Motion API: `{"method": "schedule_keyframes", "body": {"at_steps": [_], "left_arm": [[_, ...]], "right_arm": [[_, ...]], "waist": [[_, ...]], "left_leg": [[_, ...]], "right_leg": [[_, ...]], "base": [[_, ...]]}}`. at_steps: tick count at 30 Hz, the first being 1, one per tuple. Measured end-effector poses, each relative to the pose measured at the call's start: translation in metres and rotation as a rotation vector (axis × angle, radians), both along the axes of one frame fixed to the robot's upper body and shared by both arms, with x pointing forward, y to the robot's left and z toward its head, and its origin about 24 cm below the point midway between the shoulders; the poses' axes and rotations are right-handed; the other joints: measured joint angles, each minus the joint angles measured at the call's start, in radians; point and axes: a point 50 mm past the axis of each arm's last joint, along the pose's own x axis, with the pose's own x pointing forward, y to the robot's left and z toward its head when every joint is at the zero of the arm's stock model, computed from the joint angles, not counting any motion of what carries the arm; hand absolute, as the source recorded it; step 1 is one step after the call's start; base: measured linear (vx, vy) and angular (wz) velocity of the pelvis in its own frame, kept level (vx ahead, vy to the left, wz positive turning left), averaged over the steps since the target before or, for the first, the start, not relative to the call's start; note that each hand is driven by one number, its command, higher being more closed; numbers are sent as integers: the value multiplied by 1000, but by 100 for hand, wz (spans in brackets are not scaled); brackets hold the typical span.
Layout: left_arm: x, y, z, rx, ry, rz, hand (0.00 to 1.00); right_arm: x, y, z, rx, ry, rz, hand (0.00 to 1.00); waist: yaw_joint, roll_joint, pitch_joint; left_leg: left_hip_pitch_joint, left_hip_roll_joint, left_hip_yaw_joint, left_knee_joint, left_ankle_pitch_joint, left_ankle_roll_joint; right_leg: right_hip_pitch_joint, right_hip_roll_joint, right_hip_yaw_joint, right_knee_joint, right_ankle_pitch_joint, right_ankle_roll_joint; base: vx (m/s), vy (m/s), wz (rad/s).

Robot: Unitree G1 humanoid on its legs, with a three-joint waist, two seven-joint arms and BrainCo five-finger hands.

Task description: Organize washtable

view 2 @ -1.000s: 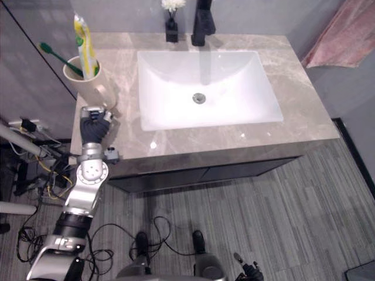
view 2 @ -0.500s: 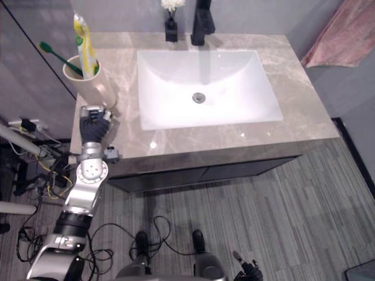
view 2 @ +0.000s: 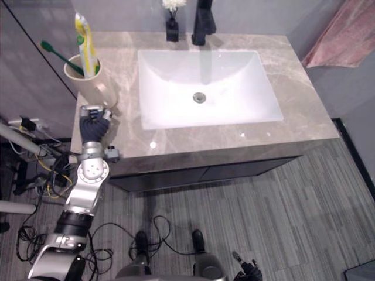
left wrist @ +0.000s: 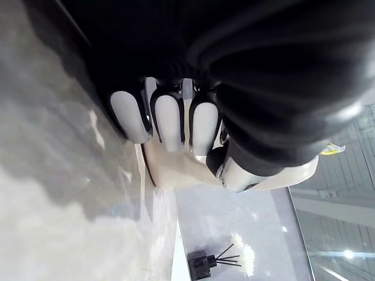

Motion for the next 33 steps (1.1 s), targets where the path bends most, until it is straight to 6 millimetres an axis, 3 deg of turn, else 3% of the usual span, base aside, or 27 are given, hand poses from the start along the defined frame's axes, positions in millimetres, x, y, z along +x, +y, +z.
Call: {"method": "schedule_keyframes", "body": {"at_steps": [20, 27, 33], "left_arm": [[-15, -9, 3, -34, -41, -55, 100], [-28, -19, 35, -38, -202, -107, 100], [-35, -25, 48, -41, -266, -135, 100]], "right_arm": [[3, -1, 1, -5, -8, 15, 0], [1, 1, 0, 0, 1, 25, 0], [0, 3, -1, 0, 5, 37, 0]], "waist": [[-6, 0, 0], [-8, -2, -2], [-8, -2, -3]], "left_leg": [[3, 0, -13, 0, -4, -1], [16, 7, -15, 0, -4, -1], [8, 24, -27, 0, 1, -7]], "right_leg": [[20, 3, -19, 3, -7, -12], [14, 9, 8, 28, -7, -11], [-4, 26, 8, 52, -5, 8]], "base": [[31, -6, 2], [10, -6, -6], [-15, -8, -1]]}}
